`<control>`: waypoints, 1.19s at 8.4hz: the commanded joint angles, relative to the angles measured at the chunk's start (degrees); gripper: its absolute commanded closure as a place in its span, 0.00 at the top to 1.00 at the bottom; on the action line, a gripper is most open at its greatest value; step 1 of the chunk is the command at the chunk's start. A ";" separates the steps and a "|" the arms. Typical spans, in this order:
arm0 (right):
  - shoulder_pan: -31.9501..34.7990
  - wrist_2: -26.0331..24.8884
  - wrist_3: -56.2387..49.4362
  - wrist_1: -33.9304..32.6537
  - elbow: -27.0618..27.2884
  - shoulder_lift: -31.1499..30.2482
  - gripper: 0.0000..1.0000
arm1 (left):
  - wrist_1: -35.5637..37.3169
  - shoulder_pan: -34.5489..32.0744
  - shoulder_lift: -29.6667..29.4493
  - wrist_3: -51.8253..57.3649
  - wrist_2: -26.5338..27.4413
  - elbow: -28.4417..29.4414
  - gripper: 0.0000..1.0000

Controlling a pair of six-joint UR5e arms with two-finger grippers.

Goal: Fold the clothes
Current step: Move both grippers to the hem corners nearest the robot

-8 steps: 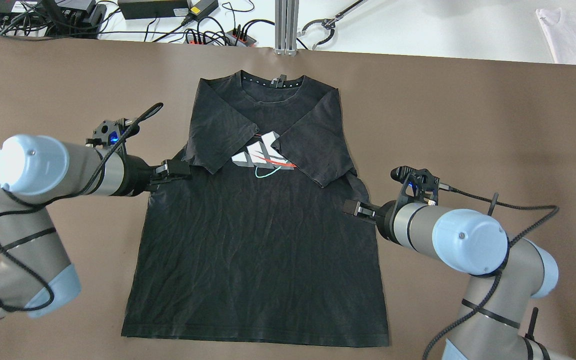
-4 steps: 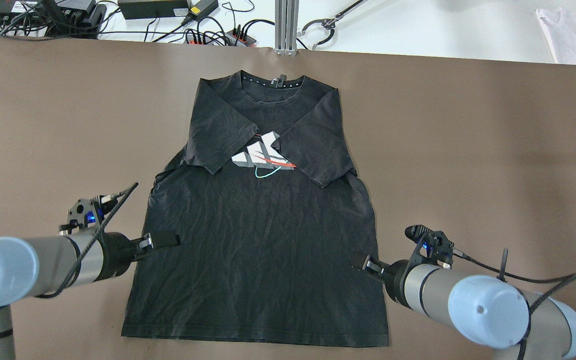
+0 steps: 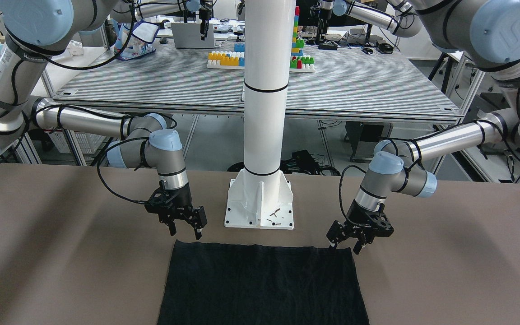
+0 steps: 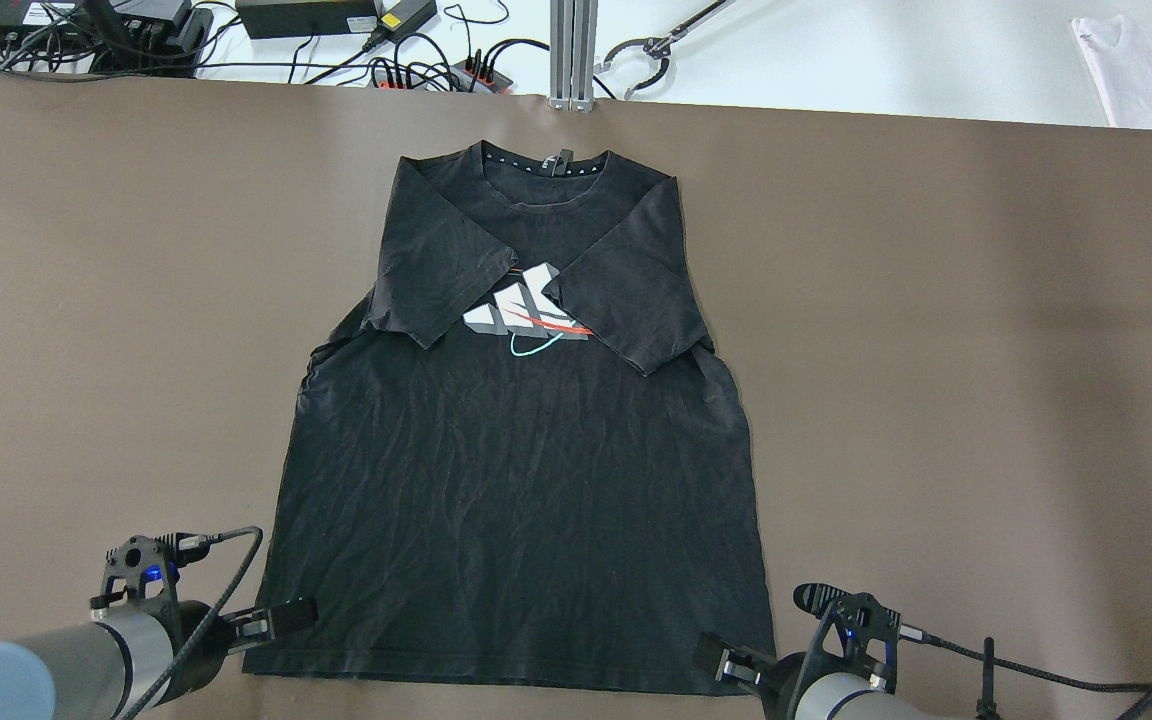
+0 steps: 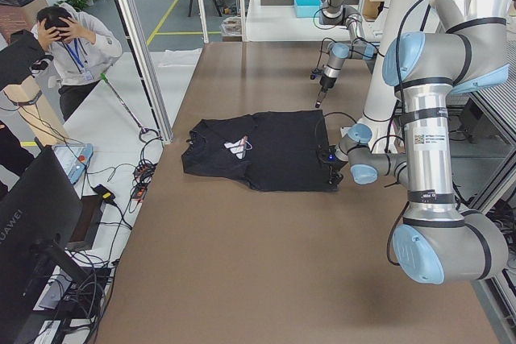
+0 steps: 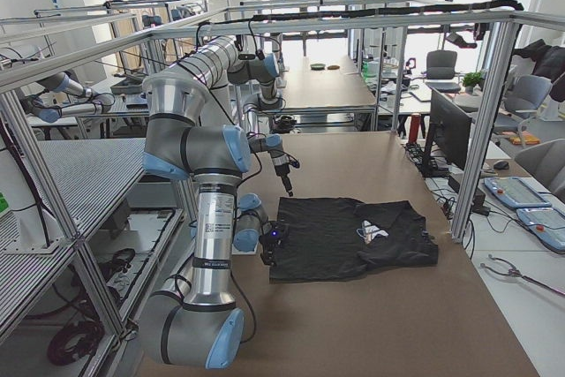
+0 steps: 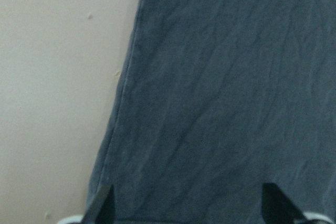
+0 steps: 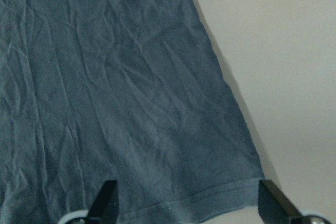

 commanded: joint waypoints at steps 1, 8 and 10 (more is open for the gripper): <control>-3.72 -2.25 -2.93 -5.31 0.75 -0.30 0.94 | 0.02 4.98 2.89 5.24 2.46 0.00 1.00; -3.72 -2.25 -3.21 -5.32 1.11 0.14 0.94 | 0.29 5.34 2.81 7.91 3.69 2.02 0.57; -3.72 -2.25 -3.30 -5.32 1.11 0.14 0.94 | 0.29 5.34 2.81 9.31 3.61 1.85 0.52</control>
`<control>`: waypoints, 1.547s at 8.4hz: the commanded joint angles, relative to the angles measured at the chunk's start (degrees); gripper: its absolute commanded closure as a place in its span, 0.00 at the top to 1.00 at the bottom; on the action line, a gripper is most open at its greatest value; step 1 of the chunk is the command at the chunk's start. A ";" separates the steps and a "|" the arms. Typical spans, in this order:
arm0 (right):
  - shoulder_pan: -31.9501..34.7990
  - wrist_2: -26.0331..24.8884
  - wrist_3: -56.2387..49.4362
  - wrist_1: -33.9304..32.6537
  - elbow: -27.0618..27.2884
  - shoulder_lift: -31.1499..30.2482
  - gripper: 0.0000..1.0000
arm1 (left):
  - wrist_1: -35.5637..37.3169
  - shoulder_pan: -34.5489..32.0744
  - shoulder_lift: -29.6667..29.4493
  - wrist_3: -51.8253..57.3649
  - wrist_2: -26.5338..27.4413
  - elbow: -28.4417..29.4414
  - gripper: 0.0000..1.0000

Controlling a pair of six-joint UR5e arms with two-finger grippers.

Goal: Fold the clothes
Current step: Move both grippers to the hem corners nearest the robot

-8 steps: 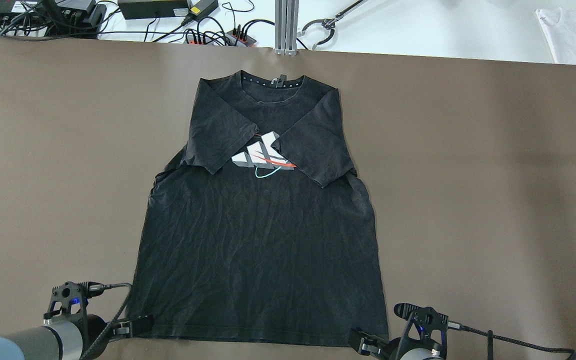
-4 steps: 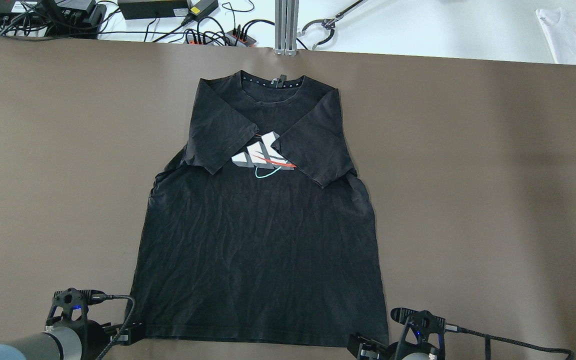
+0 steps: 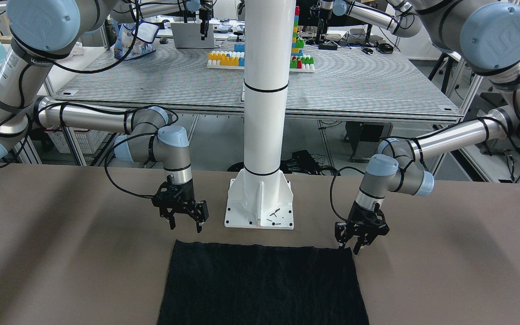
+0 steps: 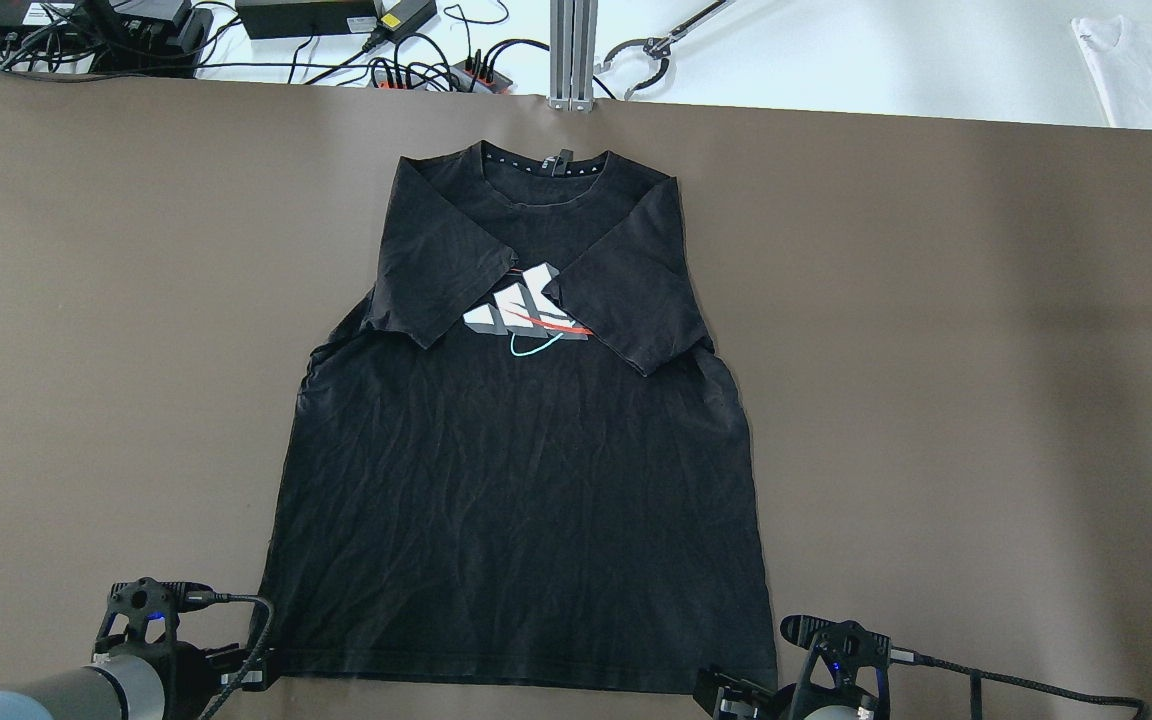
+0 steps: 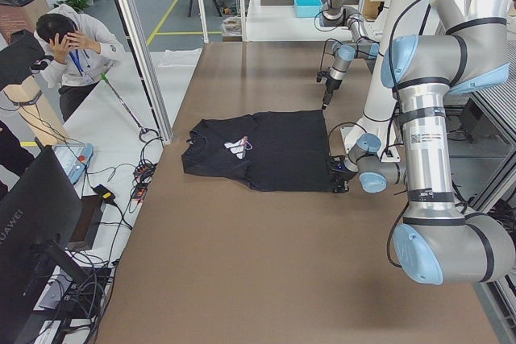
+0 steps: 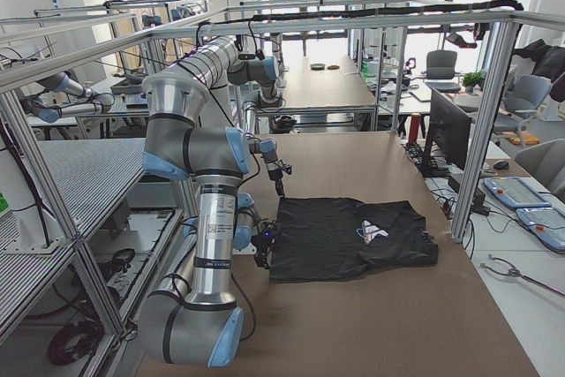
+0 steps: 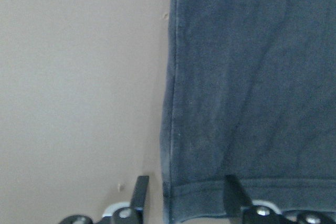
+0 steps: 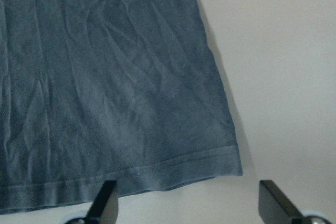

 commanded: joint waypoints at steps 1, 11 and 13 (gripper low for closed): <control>0.00 0.00 -0.06 0.00 0.03 0.00 0.94 | 0.00 0.06 -0.01 1.01 -0.08 -0.14 0.51; -0.09 0.44 -5.86 -0.09 -0.59 -0.70 0.94 | 0.00 0.15 0.08 3.47 -0.43 -0.49 0.00; -0.09 0.44 -6.22 0.44 -2.16 -0.61 0.94 | 0.00 0.15 -0.01 3.47 -0.43 -0.40 0.00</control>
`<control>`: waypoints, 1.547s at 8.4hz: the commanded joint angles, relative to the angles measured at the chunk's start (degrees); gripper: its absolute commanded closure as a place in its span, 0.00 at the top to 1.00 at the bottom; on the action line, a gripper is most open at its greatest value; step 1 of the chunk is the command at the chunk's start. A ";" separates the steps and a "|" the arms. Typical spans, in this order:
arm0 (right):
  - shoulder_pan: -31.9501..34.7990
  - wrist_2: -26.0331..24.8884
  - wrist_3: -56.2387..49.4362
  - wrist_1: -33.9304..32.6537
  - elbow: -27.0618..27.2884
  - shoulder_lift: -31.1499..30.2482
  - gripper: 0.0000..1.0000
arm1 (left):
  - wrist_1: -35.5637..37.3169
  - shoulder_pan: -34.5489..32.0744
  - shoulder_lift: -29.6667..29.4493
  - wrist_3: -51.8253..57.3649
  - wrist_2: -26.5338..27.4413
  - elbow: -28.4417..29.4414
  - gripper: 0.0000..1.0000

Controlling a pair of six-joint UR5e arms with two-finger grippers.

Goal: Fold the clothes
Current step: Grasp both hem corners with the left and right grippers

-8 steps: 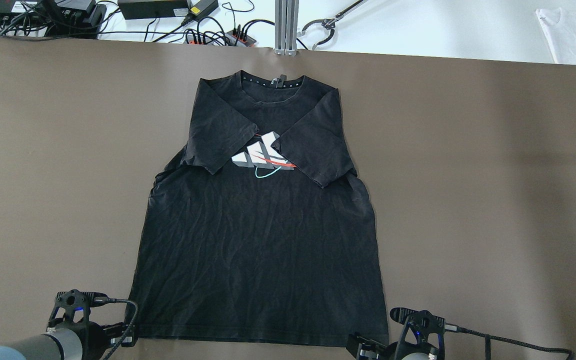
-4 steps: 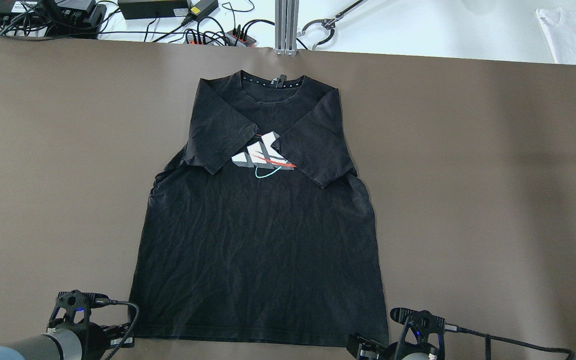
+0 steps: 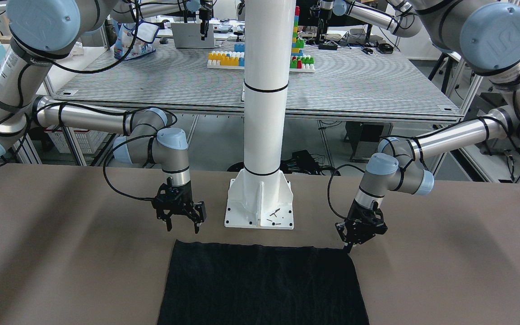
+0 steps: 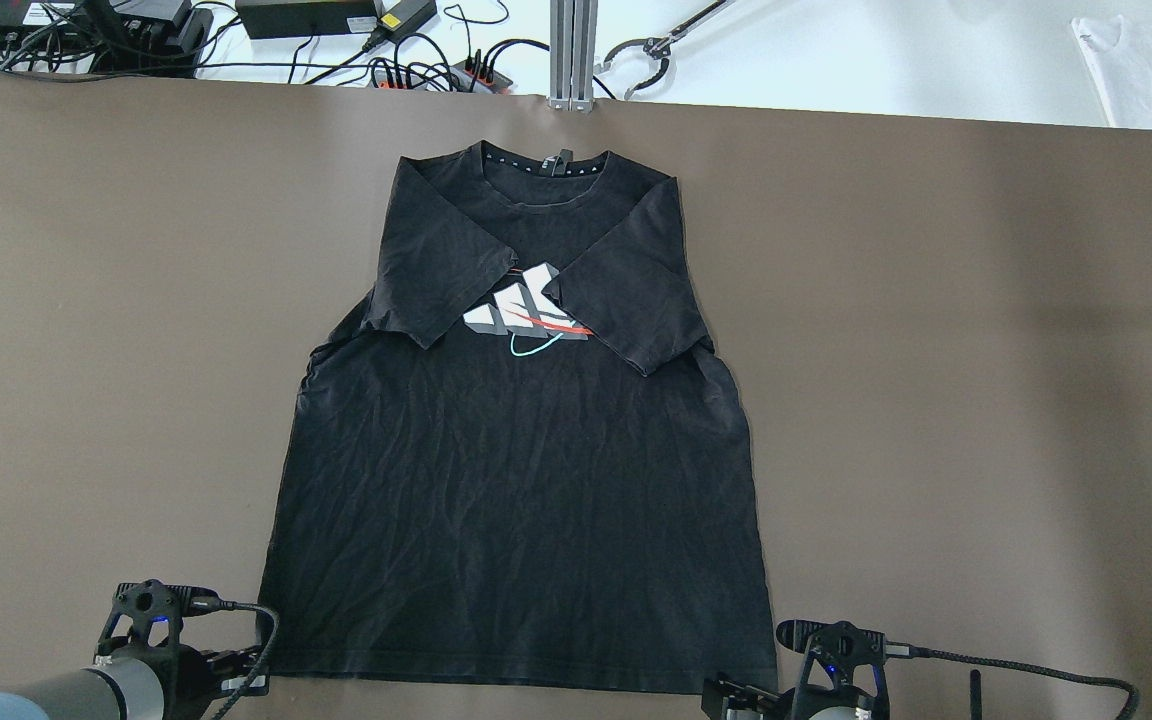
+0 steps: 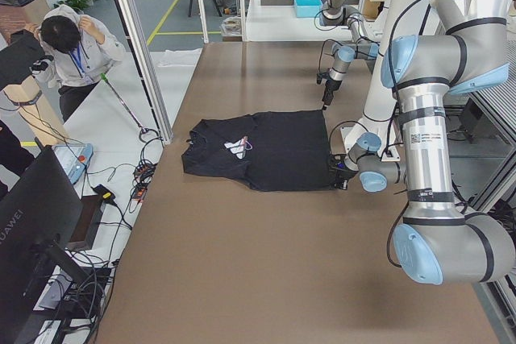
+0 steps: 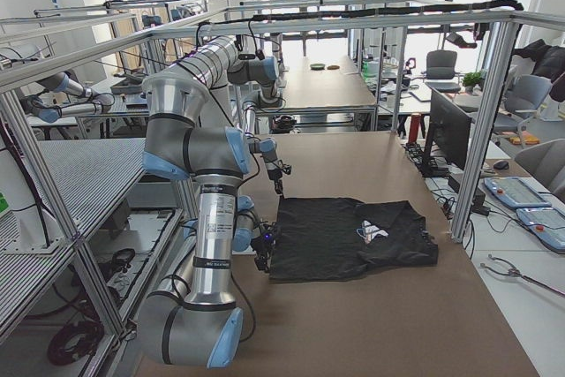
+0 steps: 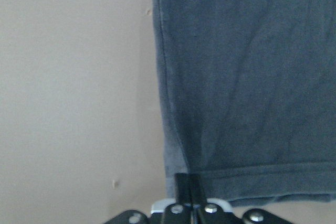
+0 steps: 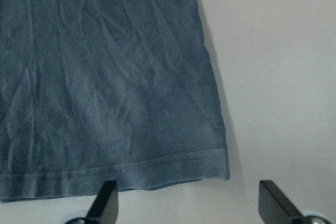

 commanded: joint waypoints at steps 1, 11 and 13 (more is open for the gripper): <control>0.03 0.02 -0.93 0.55 -1.69 0.07 0.92 | 0.00 -0.01 -0.06 0.01 0.00 -0.02 0.00; -0.06 -0.42 -2.33 0.55 -5.12 0.42 0.37 | 0.00 -0.01 -0.32 0.01 -0.09 -0.11 0.00; -0.06 -0.51 -2.16 0.55 -4.77 0.60 0.00 | 0.00 -0.09 -0.15 0.01 -0.09 -0.20 0.00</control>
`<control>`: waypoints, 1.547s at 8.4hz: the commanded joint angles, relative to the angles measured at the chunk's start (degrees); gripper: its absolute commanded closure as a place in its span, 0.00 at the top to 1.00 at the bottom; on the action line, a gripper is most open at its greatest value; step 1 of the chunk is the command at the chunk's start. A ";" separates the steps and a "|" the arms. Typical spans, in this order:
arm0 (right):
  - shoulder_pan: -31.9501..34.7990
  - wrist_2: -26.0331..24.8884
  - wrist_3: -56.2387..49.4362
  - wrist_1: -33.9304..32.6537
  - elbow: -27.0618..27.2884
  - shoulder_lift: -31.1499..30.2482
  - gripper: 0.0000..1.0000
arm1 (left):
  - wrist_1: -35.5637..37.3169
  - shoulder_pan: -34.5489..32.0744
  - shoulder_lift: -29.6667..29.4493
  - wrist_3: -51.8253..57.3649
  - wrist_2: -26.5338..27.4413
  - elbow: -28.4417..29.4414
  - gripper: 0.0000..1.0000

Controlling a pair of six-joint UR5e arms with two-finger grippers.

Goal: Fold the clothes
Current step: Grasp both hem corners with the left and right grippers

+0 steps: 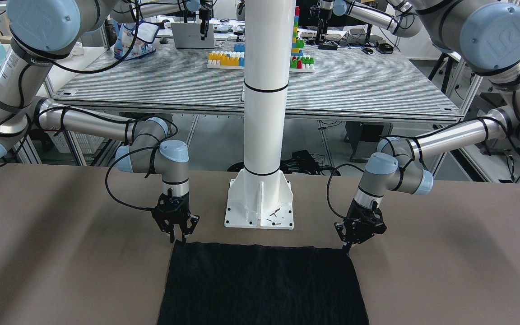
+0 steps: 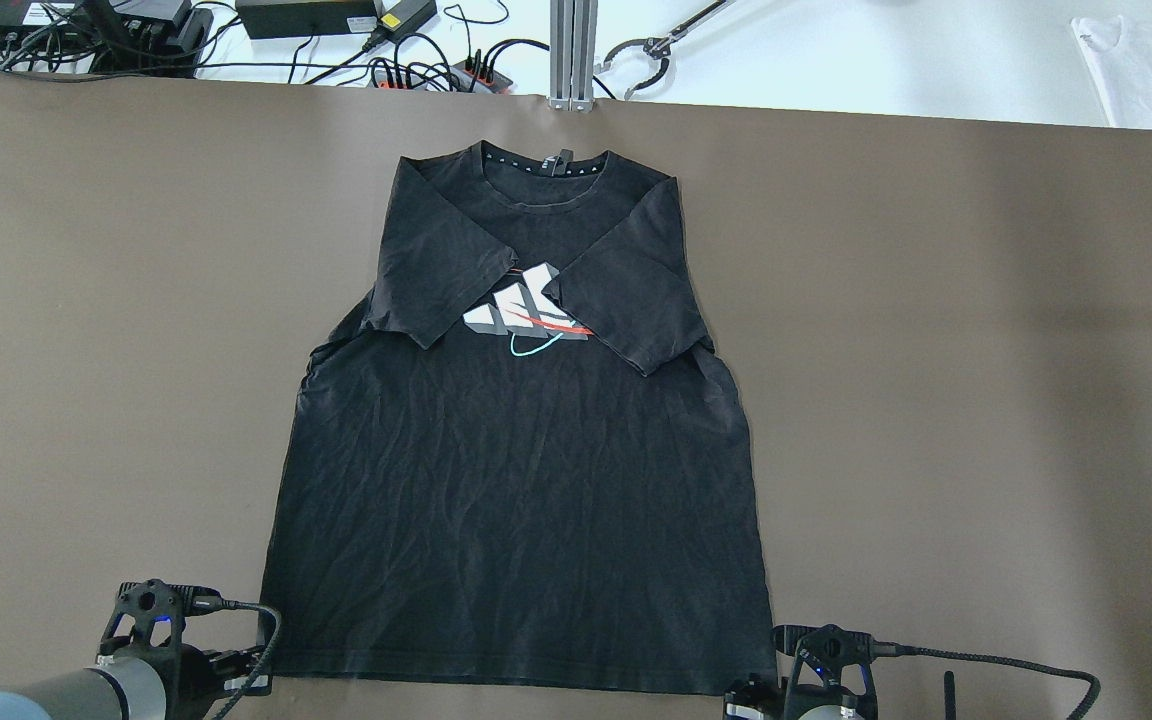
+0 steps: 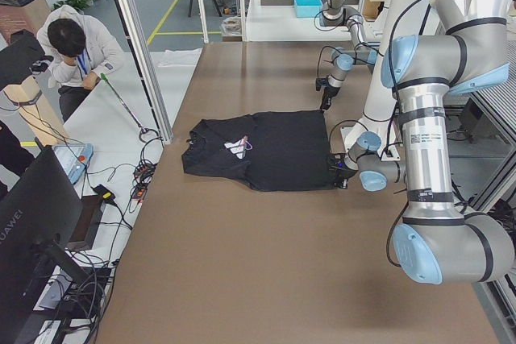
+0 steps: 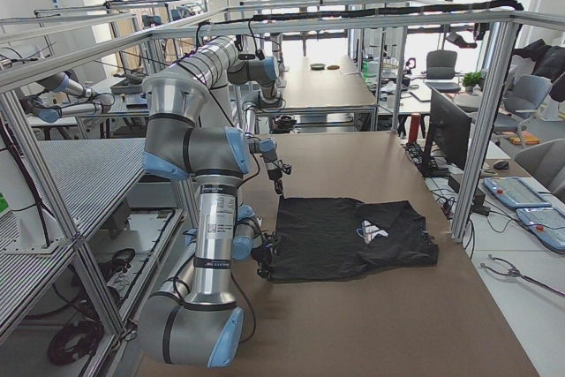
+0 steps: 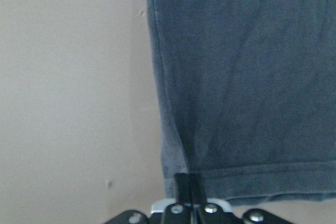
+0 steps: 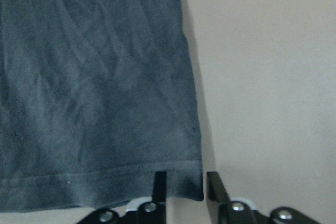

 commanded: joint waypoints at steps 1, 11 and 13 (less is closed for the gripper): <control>0.17 -0.05 0.05 0.00 0.46 0.14 0.00 | 0.00 -0.05 0.13 0.00 -0.01 -0.15 0.00; 16.51 13.82 -11.61 -16.50 17.32 4.18 0.00 | 18.27 -23.65 -8.38 8.52 -29.40 -14.56 0.00; 17.14 17.15 -15.67 -17.84 19.43 3.92 0.00 | 21.70 -25.71 -12.42 10.10 -34.88 -14.74 0.00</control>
